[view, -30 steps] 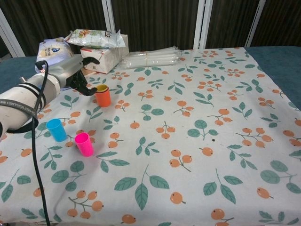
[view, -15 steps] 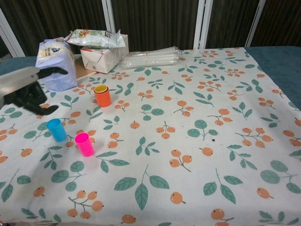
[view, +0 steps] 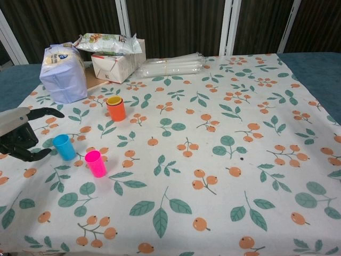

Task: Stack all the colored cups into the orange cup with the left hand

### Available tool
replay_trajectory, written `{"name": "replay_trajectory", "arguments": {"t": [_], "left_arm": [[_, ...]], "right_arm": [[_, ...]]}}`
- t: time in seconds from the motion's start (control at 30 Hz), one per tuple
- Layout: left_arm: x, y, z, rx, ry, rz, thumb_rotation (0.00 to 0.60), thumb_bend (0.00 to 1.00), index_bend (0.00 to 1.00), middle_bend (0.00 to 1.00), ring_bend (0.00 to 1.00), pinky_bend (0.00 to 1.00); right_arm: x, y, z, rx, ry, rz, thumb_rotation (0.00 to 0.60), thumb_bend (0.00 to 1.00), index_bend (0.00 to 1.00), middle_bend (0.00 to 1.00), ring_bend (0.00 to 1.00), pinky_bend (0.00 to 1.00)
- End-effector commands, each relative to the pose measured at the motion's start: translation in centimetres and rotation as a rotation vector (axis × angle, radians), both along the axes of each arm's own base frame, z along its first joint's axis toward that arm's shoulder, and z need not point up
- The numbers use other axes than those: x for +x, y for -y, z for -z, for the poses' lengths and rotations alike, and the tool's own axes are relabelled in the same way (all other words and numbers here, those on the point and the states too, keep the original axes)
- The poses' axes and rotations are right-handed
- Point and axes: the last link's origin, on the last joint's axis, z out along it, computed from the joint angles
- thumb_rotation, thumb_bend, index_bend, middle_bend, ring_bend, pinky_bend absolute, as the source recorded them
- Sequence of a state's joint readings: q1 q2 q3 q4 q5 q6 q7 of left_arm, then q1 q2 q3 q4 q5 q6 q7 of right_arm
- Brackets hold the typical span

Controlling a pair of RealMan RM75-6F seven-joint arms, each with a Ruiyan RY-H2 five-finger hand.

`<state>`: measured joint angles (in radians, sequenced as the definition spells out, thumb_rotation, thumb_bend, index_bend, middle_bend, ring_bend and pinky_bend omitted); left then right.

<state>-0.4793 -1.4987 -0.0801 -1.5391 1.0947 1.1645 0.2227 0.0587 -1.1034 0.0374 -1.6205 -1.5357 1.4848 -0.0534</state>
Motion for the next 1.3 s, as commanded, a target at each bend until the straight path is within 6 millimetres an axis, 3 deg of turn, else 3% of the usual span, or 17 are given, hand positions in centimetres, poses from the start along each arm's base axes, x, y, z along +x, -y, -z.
{"name": "replay_trajectory", "arguments": {"t": [0.03, 0.27, 0.63, 0.97, 1.07, 1.3], "left_arm": [[0.0, 0.0, 0.9, -0.011, 0.013, -0.002, 0.6, 0.36, 0.23, 1.0, 1.0, 1.0], [-0.3, -0.3, 1.9, -0.018, 0.02, -0.021, 0.6, 0.36, 0.32, 1.0, 1.0, 1.0], [0.2, -0.9, 2.5, -0.021, 0.06, -0.021, 0.6, 0.36, 0.39, 1.0, 1.0, 1.0], [0.4, -1.6, 2.4, -0.004, 0.074, -0.021, 0.6, 0.36, 0.56, 1.0, 1.0, 1.0], [1.6, -2.6, 1.6, 0.031, 0.098, 0.004, 0.6, 0.36, 0.57, 1.0, 1.0, 1.0], [7.8, -7.1, 0.0, 0.135, 0.182, 0.087, 0.6, 0.36, 0.57, 1.0, 1.0, 1.0]], "right_arm": [[0.0, 0.0, 0.0, -0.002, -0.002, 0.001, 0.6, 0.17, 0.0, 0.0, 0.0, 0.0], [-0.1, 0.0, 0.0, -0.002, -0.001, 0.002, 0.6, 0.17, 0.0, 0.0, 0.0, 0.0], [0.0, 0.0, 0.1, -0.005, -0.006, 0.003, 0.6, 0.17, 0.0, 0.0, 0.0, 0.0], [-0.1, 0.0, 0.0, -0.005, -0.004, 0.006, 0.6, 0.17, 0.0, 0.0, 0.0, 0.0], [-0.1, 0.0, 0.0, -0.006, -0.003, 0.007, 0.6, 0.17, 0.0, 0.0, 0.0, 0.0], [-0.1, 0.1, 0.1, -0.005, -0.005, 0.009, 0.6, 0.17, 0.0, 0.0, 0.0, 0.0]]}}
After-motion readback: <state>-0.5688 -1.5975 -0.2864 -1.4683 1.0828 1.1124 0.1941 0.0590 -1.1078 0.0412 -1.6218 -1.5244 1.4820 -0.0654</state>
